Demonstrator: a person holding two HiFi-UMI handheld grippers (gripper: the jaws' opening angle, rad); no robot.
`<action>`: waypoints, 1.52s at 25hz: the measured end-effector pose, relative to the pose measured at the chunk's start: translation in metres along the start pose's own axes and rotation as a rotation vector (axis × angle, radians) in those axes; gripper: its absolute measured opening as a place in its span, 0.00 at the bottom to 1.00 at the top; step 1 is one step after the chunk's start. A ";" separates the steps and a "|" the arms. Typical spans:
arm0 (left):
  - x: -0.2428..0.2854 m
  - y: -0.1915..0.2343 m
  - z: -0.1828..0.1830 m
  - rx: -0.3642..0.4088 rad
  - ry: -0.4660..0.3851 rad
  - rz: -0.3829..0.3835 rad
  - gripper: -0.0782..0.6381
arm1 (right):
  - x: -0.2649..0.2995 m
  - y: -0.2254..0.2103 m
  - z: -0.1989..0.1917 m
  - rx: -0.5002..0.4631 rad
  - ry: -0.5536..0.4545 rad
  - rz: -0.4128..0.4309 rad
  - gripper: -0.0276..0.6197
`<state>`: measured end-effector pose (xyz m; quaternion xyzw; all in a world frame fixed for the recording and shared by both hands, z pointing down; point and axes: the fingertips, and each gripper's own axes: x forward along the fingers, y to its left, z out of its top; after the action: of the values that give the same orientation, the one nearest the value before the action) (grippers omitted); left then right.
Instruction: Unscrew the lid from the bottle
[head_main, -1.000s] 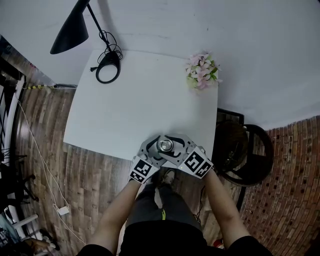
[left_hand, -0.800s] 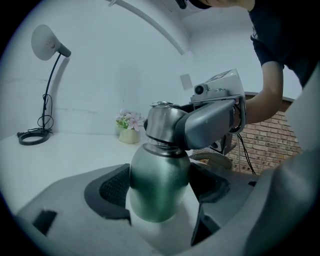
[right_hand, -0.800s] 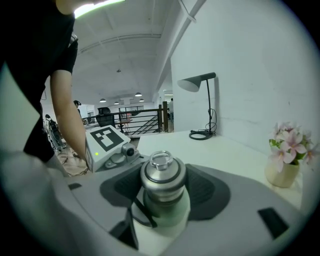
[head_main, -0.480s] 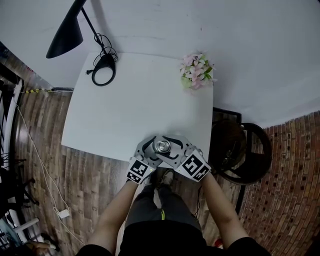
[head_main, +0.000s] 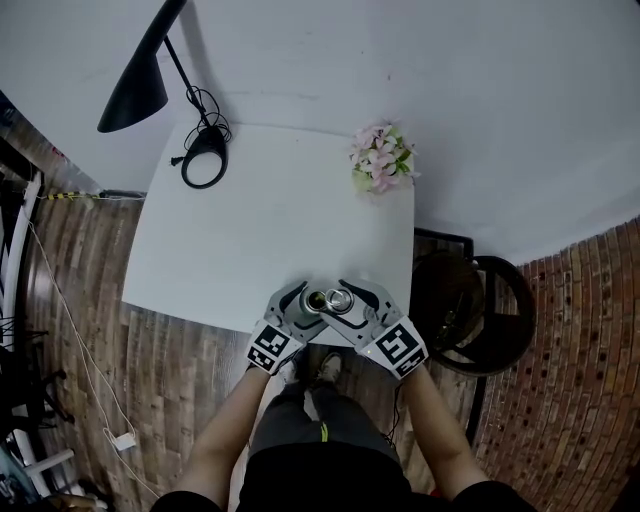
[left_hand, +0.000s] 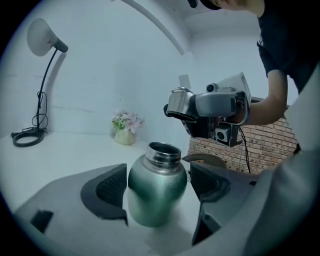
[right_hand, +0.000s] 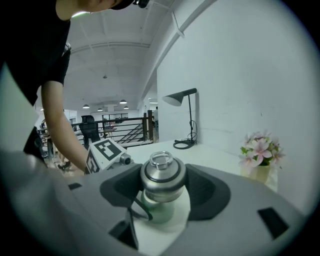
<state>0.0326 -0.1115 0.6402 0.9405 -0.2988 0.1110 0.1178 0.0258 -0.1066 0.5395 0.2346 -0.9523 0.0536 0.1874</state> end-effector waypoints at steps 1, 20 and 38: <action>-0.002 0.000 0.003 0.004 0.001 0.002 0.64 | -0.004 -0.003 0.001 0.014 -0.006 -0.014 0.45; -0.102 0.011 0.076 0.106 -0.107 0.183 0.38 | -0.070 -0.044 0.016 0.107 -0.048 -0.284 0.45; -0.199 0.032 0.214 0.101 -0.338 0.434 0.14 | -0.154 -0.074 0.042 0.206 -0.117 -0.491 0.45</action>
<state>-0.1148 -0.0920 0.3870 0.8645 -0.5025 -0.0101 -0.0072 0.1727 -0.1139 0.4432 0.4791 -0.8656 0.0896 0.1147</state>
